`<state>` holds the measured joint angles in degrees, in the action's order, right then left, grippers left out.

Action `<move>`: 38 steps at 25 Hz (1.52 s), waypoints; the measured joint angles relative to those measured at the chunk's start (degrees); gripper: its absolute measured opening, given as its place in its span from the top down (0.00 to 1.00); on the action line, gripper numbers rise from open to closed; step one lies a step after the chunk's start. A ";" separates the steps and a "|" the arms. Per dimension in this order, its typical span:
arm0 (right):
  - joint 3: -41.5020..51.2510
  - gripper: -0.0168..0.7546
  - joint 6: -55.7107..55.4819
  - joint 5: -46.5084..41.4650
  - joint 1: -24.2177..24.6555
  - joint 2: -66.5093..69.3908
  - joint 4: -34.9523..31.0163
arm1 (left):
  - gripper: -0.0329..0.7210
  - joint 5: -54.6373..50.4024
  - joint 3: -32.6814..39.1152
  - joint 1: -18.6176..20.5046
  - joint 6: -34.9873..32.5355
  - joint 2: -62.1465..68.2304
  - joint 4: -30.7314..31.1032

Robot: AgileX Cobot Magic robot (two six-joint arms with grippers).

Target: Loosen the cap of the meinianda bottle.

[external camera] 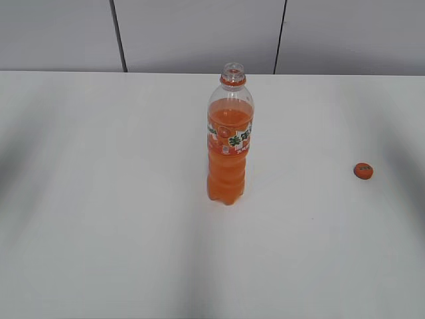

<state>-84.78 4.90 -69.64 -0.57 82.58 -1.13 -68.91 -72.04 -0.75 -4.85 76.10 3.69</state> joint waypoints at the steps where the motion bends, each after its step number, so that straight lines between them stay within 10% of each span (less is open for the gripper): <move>1: 3.66 0.30 0.00 0.33 0.00 -1.25 0.00 | 0.29 0.99 2.21 0.00 0.00 -1.79 0.00; 19: 51.21 0.30 0.00 14.91 0.00 -31.60 0.58 | 0.29 5.93 33.05 0.00 0.00 -35.05 -1.21; 38: 55.19 0.31 4.33 10.88 0.00 -61.14 0.62 | 0.29 12.22 35.44 0.00 0.00 -58.18 -3.69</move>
<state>-29.58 9.24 -58.76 -0.57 21.44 -0.51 -56.69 -36.60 -0.75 -4.85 17.91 0.00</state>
